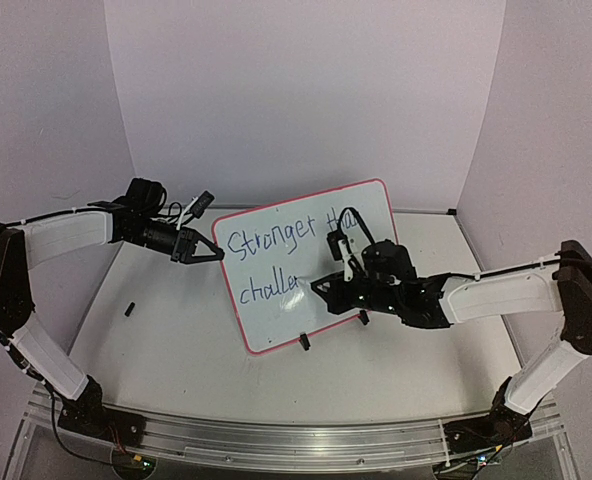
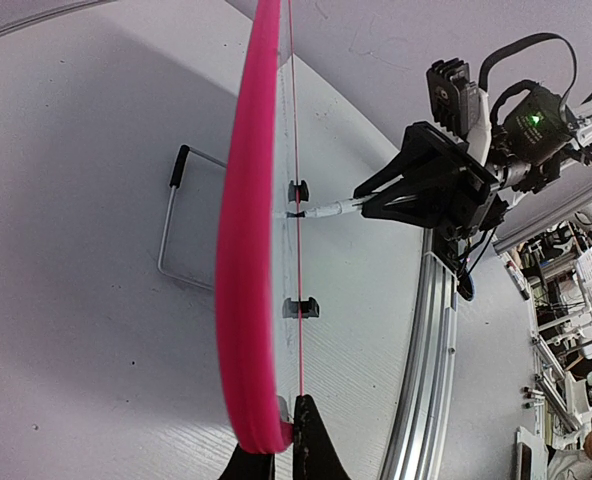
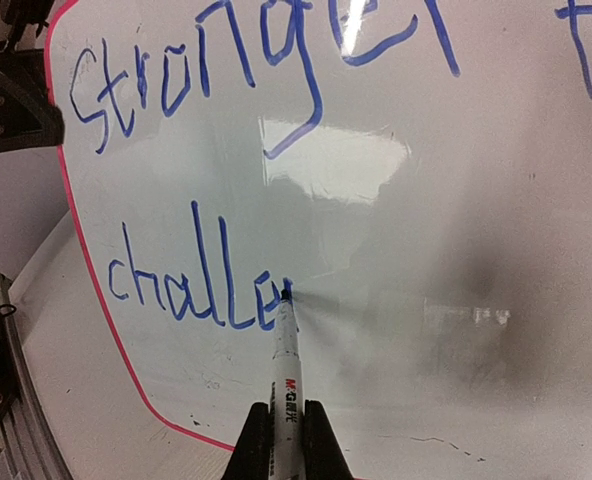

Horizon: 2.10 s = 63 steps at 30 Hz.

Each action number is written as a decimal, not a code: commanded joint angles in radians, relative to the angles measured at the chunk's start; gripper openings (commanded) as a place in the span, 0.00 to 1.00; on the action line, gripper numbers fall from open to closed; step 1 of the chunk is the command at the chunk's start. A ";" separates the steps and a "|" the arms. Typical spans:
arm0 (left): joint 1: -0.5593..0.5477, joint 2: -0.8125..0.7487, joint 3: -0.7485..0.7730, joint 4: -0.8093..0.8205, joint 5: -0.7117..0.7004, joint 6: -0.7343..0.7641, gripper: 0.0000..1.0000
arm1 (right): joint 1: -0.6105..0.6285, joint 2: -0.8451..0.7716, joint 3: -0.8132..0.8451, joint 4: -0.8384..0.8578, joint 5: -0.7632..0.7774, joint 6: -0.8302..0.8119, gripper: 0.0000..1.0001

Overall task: Write a sentence on the whiteboard
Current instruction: Write on the whiteboard with the whiteboard.

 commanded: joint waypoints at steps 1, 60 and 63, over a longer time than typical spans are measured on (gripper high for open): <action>-0.032 0.020 0.029 0.000 -0.036 0.068 0.00 | -0.005 -0.013 0.032 0.020 0.053 -0.015 0.00; -0.040 0.016 0.027 0.004 -0.034 0.065 0.00 | -0.032 -0.199 -0.083 0.006 -0.052 0.034 0.00; -0.041 0.017 0.027 0.001 -0.036 0.065 0.00 | -0.063 -0.190 -0.091 0.026 -0.107 0.033 0.00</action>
